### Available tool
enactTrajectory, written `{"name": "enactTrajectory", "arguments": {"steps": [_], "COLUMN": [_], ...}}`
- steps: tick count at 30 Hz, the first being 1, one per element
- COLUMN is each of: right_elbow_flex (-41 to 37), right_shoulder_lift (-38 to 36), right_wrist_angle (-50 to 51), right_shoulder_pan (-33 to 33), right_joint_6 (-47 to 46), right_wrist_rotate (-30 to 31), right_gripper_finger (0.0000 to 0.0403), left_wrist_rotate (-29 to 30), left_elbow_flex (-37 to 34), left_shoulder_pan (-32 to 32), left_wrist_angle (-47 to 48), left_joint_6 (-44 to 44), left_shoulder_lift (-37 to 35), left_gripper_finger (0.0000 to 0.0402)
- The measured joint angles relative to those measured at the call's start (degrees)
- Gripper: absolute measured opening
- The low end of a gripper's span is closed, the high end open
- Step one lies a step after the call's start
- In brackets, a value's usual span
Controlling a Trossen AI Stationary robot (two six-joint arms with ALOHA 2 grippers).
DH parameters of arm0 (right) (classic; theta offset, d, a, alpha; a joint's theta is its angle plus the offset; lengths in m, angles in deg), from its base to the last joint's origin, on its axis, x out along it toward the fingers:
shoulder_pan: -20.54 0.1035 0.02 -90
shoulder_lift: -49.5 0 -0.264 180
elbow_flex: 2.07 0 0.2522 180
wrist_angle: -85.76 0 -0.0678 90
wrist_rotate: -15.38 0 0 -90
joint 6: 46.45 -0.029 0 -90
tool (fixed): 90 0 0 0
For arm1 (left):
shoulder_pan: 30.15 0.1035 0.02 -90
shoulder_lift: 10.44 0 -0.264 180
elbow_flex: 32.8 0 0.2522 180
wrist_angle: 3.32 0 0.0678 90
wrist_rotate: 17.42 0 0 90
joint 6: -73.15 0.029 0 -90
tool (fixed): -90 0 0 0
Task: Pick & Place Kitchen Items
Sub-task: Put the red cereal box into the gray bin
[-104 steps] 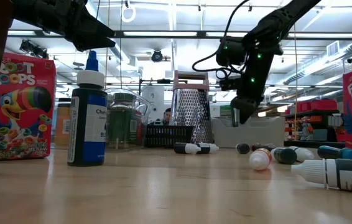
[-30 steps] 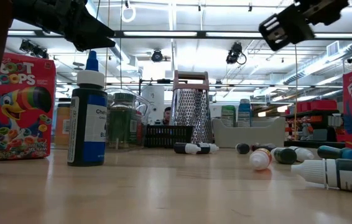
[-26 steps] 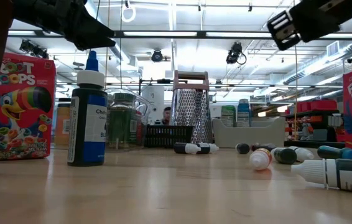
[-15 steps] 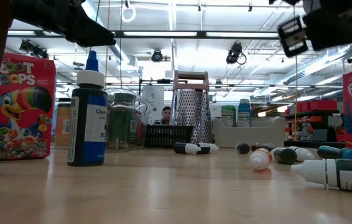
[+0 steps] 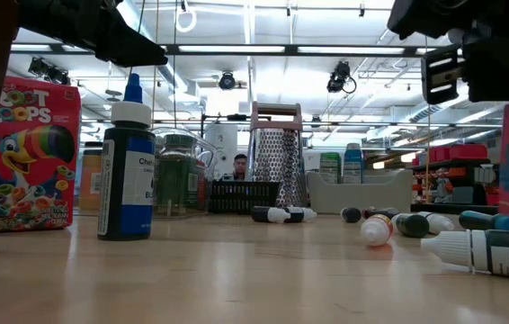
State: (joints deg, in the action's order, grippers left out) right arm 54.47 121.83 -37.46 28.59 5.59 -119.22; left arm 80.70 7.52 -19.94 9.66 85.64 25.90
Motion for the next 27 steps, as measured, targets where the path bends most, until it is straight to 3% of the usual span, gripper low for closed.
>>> {"name": "enactTrajectory", "arguments": {"steps": [9, 18, 27], "right_elbow_flex": [-0.02, -0.11, -0.11], "right_shoulder_lift": [-0.03, -0.23, -4.82], "right_wrist_angle": [-5.43, -17.55, -13.41], "right_shoulder_pan": [-0.51, -2.05, -2.03], "right_joint_6": [14.38, -3.84, -8.95], "right_wrist_rotate": [0.86, 7.13, 2.29], "right_gripper_finger": [0.0215, 0.0215, 0.0215], "left_wrist_rotate": [0.0, 0.0, -0.01], "left_elbow_flex": [0.0, -0.01, -0.01], "left_shoulder_pan": [0.0, -0.01, -0.02], "left_wrist_angle": [0.0, 0.0, -0.01], "left_joint_6": [-0.13, -0.23, -0.25], "left_shoulder_lift": [0.0, 0.0, 0.01], "left_gripper_finger": [0.0291, 0.0291, 0.0291]}}
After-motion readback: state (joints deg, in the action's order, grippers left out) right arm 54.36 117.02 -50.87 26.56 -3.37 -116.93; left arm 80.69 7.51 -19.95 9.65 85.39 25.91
